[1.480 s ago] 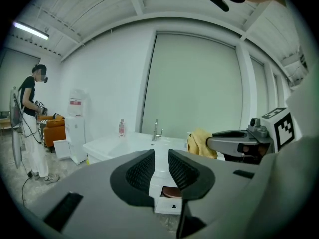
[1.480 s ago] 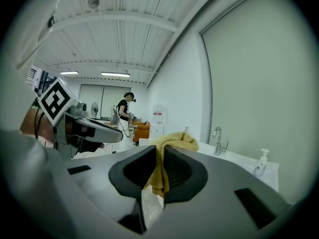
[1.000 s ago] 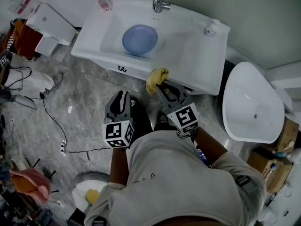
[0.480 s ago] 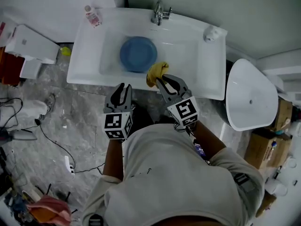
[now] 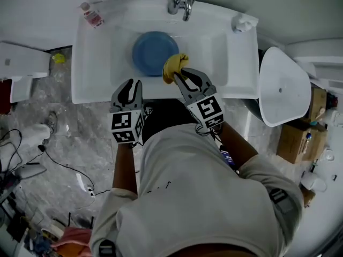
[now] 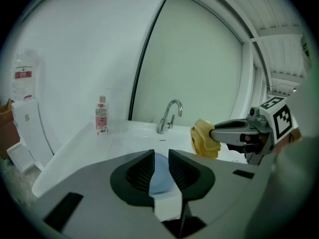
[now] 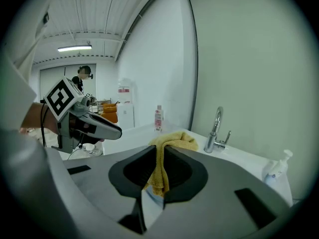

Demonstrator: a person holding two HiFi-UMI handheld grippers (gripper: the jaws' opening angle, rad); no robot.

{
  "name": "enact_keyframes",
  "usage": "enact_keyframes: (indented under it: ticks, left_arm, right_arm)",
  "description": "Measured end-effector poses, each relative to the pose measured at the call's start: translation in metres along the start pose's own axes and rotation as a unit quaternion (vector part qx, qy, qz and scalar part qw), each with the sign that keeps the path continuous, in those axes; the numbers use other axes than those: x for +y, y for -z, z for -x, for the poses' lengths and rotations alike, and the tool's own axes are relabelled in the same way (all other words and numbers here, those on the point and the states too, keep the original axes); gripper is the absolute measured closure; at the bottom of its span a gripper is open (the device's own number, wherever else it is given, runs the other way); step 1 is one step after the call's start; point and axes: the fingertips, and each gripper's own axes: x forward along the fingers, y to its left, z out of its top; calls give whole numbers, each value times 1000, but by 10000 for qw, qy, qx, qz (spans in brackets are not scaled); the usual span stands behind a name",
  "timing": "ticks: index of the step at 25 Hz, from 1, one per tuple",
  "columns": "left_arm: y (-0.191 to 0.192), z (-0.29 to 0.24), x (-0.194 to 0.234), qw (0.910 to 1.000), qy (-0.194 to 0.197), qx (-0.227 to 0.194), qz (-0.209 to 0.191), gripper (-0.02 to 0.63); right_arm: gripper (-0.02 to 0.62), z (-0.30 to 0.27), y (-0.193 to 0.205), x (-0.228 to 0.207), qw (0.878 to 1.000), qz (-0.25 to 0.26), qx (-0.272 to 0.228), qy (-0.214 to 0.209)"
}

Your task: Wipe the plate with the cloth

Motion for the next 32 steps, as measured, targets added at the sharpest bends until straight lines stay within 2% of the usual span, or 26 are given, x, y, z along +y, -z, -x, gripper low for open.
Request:
enact_keyframes:
  ticks: [5,9,16,22,28,32]
  left_arm:
    - [3,-40,22,9993,32,379,63,508]
    - [12,-74,39,9961,-180,847,-152,510]
    - [48,-141,66,9796,-369,1886,-583,549]
    - [75,-172,72,9729,-162,2286,316,549]
    - [110,-199,92,9578,-213,2742,834,544]
    - [123,-212,99,9516,-221,2896,1001,515]
  right_arm:
    - [548,-43,14,-25,9994,-175,233,-184]
    - [548,-75,29,-43,9976,-392,417,-377]
    - [548,-121,61,-55,9911,-661,682,-929]
    - [548,-142,89,-58,9884,-637,811,-1117]
    - [548,-158,105,-71,9879,-814,931,-937]
    - [548,-160,109,-81,9877,-1019,945,-714]
